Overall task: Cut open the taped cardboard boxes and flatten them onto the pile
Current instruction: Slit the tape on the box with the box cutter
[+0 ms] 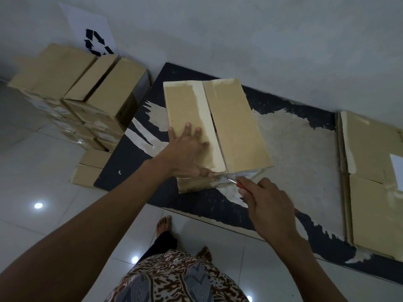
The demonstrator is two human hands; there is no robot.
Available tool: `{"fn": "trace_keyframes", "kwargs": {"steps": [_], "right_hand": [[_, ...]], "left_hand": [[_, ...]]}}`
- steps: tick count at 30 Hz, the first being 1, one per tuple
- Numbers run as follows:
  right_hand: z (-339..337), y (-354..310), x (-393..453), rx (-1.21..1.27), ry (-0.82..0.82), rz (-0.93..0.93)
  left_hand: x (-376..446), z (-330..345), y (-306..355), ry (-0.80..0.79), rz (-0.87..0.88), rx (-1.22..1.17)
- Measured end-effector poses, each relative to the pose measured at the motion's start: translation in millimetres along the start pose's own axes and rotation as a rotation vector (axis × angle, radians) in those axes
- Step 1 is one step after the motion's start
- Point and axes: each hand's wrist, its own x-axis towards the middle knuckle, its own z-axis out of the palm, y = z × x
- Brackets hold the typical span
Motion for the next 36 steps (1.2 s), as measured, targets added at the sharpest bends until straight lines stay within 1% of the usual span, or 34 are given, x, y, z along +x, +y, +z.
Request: {"fn": "trace_keyframes", "kwargs": {"steps": [2, 5, 8, 10, 16, 24, 33, 36], "right_hand": [[2.5, -1.0, 6.5, -0.019, 0.029, -0.027], [2.0, -3.9, 15.0, -0.042, 0.032, -0.051], [-3.6, -5.6, 23.0, -0.053, -0.058, -0.040], [-9.8, -0.5, 26.9, -0.072, -0.080, -0.058], [-10.7, 13.1, 22.6, -0.111, -0.013, -0.194], [-3.5, 9.0, 25.6, -0.011, 0.027, -0.190], [-8.3, 7.3, 37.8, -0.037, -0.080, -0.188], [-15.3, 0.1, 41.1, -0.100, -0.150, -0.170]], "left_hand": [[-1.1, -2.7, 0.9, -0.017, -0.003, -0.011], [-2.7, -6.8, 2.9, -0.044, -0.016, -0.030], [-2.4, -8.8, 3.3, -0.043, -0.018, -0.025], [-1.8, -8.6, 3.4, -0.050, -0.021, -0.024], [0.9, -7.8, 1.6, -0.064, -0.018, -0.014], [1.6, -9.6, 3.3, -0.070, -0.044, -0.052], [1.8, -12.1, 5.6, -0.086, -0.050, -0.063], [3.2, -11.0, 3.9, -0.077, -0.049, -0.043]]}}
